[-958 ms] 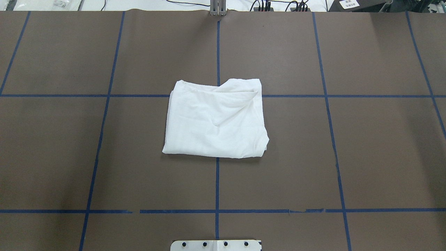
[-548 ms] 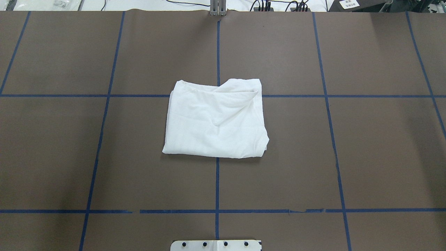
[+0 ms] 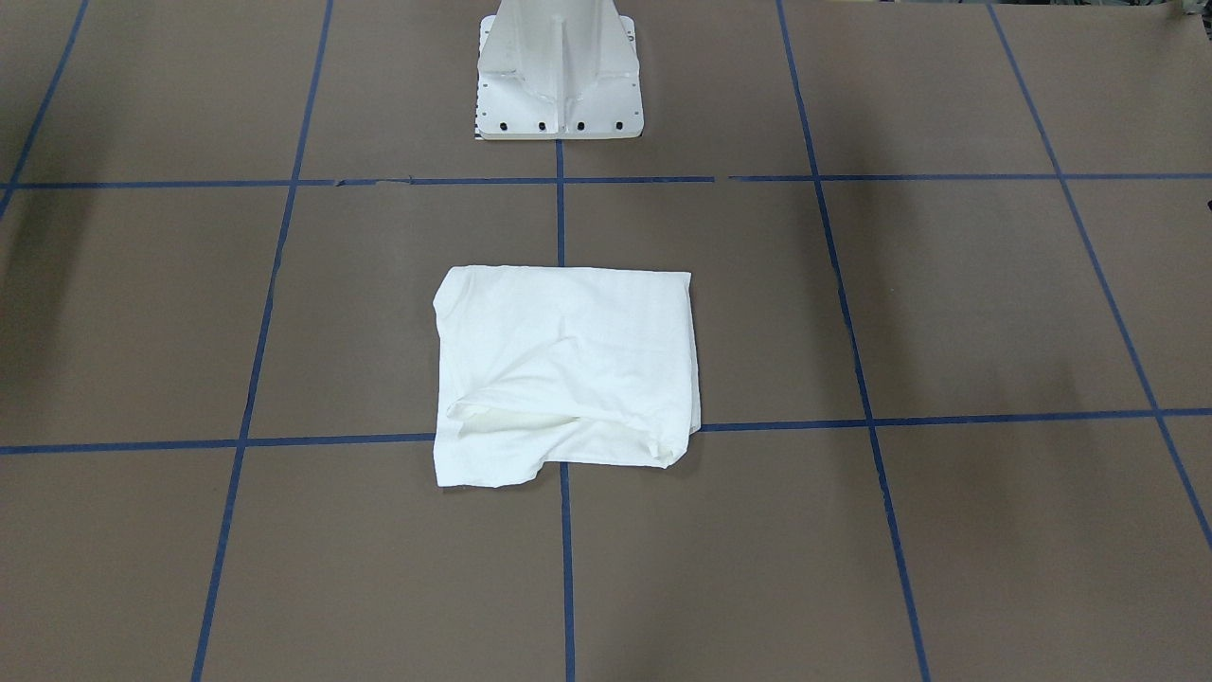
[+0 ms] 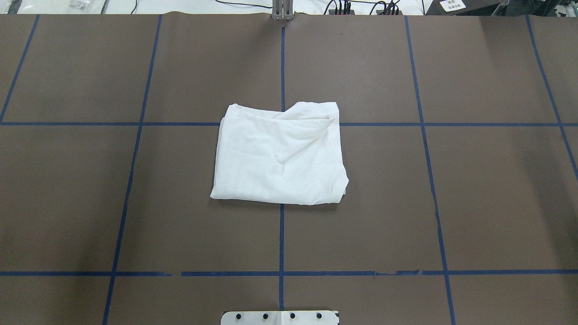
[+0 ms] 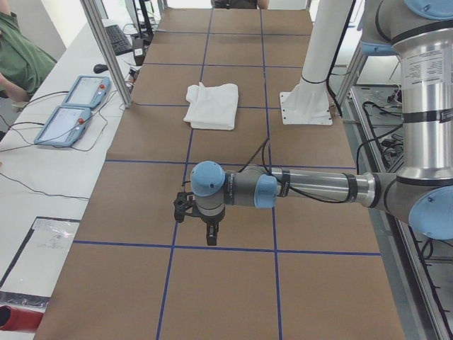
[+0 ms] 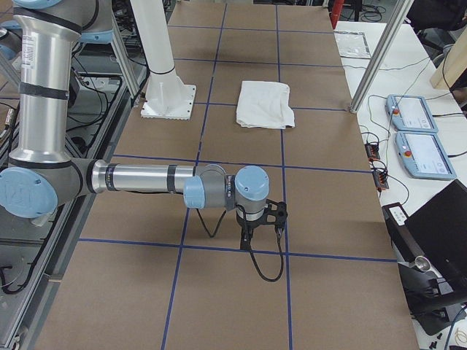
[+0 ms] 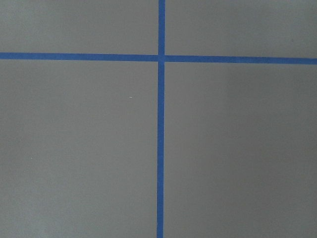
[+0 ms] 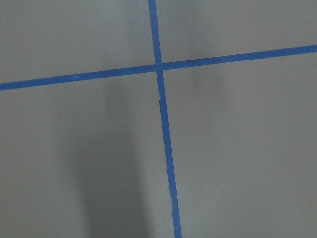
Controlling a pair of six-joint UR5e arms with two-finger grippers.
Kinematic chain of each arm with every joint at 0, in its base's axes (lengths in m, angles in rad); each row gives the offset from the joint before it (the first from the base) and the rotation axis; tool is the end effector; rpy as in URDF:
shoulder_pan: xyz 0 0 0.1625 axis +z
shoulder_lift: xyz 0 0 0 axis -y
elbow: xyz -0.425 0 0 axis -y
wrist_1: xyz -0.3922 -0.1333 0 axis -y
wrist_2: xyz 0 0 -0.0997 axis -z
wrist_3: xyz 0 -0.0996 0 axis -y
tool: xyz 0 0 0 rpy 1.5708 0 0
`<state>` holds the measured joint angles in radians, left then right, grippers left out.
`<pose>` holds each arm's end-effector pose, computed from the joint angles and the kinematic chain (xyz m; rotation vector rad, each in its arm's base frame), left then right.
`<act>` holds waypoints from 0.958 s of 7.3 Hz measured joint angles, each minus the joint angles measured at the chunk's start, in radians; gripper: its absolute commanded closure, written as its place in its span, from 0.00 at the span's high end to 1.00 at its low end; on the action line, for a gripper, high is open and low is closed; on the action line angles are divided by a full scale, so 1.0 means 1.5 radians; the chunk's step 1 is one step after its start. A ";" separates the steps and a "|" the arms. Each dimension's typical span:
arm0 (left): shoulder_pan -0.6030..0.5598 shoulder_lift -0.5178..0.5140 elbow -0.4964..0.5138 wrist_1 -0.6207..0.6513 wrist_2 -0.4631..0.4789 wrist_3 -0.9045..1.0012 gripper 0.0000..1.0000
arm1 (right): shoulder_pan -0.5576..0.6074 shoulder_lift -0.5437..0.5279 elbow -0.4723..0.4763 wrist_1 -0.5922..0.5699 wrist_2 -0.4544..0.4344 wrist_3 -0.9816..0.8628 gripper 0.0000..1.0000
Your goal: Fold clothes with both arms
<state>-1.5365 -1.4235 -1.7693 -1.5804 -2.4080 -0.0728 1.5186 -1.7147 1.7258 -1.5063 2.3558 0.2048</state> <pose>-0.0444 -0.4347 0.6233 0.0123 0.8388 -0.0108 0.0401 -0.4387 0.6415 -0.0295 -0.7878 0.1150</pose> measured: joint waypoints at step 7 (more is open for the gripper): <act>0.001 0.000 0.004 -0.006 0.004 0.000 1.00 | -0.011 0.002 0.005 0.001 0.001 -0.014 1.00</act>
<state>-1.5355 -1.4235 -1.7628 -1.5891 -2.4024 -0.0721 1.5019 -1.7119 1.7337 -1.5051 2.3577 0.1841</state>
